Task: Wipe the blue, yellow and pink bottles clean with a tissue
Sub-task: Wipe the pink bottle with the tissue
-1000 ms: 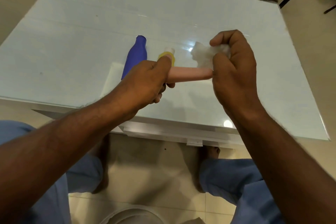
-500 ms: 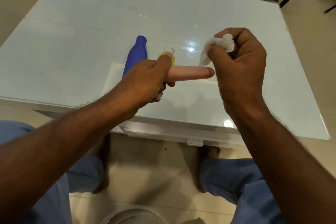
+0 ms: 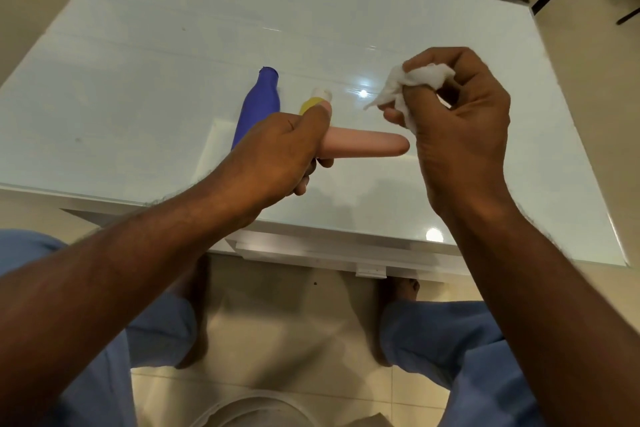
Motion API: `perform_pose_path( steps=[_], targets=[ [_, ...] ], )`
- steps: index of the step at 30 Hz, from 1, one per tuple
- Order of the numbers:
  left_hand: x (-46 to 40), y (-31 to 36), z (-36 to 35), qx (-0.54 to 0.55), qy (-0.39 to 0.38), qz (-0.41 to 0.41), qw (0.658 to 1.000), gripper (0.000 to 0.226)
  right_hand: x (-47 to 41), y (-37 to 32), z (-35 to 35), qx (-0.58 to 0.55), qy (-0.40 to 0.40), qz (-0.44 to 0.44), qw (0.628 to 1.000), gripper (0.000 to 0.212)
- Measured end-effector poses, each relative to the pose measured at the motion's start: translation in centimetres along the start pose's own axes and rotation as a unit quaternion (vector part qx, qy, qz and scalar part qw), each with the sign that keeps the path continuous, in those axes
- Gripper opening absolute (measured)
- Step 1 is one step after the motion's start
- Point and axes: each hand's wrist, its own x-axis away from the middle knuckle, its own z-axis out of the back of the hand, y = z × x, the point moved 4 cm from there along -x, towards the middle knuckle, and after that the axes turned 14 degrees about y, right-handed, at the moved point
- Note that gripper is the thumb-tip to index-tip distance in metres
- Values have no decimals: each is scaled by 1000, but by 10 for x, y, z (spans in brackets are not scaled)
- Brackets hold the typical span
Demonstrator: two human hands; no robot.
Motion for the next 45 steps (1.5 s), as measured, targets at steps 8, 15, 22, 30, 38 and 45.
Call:
perform_pose_path(
  steps=[8, 15, 22, 30, 38, 45],
  targets=[
    [0, 1, 0, 2, 2, -1, 1000, 34, 3, 3, -7, 62, -10, -1, 998, 38],
    [0, 0, 0, -3, -2, 2, 1000, 34, 4, 7, -4, 77, -24, 33, 996, 48],
    [0, 0, 0, -7, 2, 2, 1000, 35, -2, 9, -3, 54, -19, 7, 998, 20],
    [-3, -3, 0, -11, 3, 7, 1000, 44, 2, 6, -2, 3, -20, -16, 1000, 19],
    [-10, -7, 2, 17, 31, -2, 999, 32, 10, -5, -9, 109, -51, 98, 988, 29],
    [-22, -22, 1, 85, 34, 118, 989, 46, 35, -7, -24, 188, -135, 277, 933, 40]
  ],
)
